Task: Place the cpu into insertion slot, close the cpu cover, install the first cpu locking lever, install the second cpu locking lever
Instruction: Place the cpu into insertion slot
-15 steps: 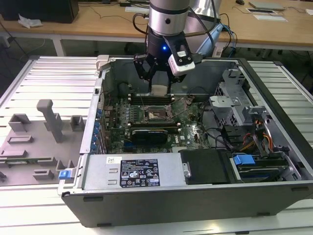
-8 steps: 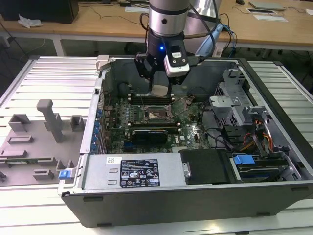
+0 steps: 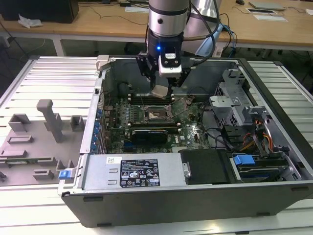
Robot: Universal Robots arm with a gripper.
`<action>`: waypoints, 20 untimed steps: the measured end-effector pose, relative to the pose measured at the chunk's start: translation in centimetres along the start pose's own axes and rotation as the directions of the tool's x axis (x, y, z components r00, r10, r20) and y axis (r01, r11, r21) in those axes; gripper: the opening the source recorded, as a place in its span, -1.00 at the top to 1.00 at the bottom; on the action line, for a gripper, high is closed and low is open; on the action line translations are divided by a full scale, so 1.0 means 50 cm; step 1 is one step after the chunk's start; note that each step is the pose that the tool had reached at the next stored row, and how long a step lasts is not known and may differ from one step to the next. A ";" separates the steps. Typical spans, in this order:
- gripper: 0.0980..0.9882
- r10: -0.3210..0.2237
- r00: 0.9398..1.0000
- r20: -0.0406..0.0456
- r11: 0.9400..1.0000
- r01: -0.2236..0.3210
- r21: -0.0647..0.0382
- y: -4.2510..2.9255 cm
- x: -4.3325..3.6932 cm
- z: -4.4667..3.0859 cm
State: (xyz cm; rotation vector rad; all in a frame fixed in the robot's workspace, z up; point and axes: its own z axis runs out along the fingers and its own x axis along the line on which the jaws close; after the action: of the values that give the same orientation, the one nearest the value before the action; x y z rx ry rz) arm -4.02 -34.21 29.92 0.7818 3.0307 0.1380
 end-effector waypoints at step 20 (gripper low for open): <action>0.00 0.470 0.882 0.040 0.883 -0.470 -0.017 -0.001 0.000 0.007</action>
State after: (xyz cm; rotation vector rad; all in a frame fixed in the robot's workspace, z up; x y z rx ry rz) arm -4.02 -34.21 29.55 1.4850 2.7315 0.1297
